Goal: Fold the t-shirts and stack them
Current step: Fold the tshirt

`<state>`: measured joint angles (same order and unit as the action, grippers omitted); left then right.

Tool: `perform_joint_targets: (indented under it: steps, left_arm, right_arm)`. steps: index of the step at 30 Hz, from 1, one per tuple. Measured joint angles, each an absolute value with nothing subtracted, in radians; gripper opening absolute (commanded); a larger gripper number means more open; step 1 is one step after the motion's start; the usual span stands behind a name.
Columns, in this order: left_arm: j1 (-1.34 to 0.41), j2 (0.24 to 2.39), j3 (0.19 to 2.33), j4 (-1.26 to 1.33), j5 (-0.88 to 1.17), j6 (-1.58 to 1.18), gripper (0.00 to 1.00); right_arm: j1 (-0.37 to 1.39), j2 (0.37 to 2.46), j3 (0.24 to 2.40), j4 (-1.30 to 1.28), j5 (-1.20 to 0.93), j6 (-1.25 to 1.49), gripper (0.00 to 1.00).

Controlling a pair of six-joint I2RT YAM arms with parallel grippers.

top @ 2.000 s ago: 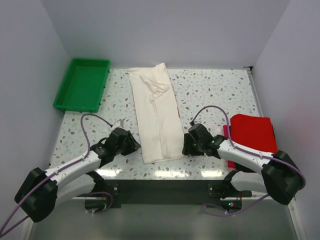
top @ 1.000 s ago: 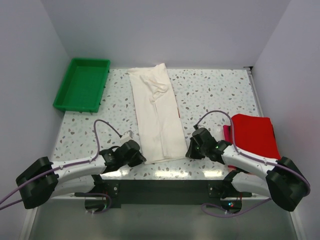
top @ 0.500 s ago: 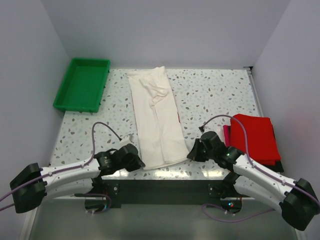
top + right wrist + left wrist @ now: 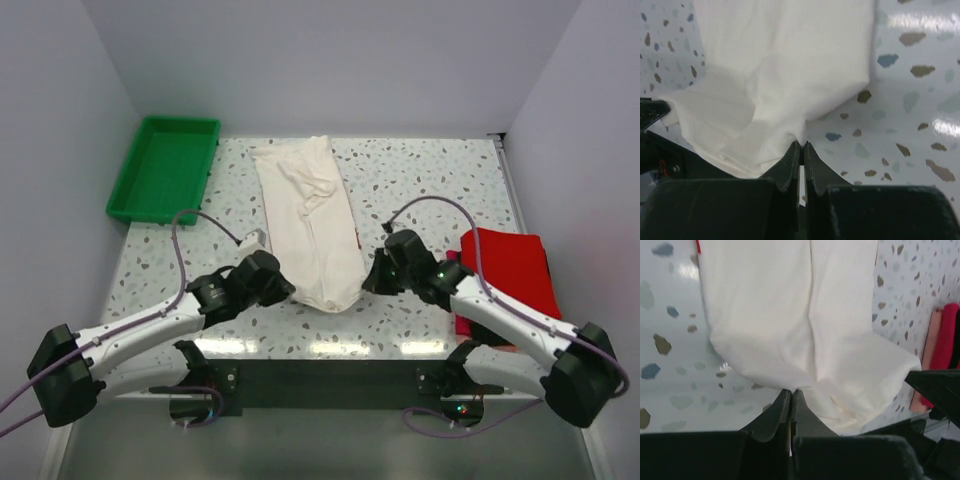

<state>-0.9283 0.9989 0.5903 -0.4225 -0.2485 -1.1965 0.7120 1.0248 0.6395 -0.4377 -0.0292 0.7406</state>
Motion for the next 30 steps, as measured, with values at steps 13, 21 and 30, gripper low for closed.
perform_joint_targets:
  steps: [13, 21, 30]
  left_arm:
    - [-0.516, 1.375, 0.857, -0.311, -0.249, -0.970, 0.00]
    - [-0.346, 1.683, 1.064, -0.233, -0.158, -0.889, 0.00]
    - [-0.273, 1.830, 1.126, -0.172, -0.041, -0.847, 0.00]
  right_arm:
    - [0.594, 1.642, 1.169, -0.336, 0.038, 0.646, 0.00]
    - [0.484, 1.929, 1.441, -0.305, 0.022, 0.632, 0.00]
    - [0.425, 2.041, 1.542, -0.298, -0.027, 0.617, 0.00]
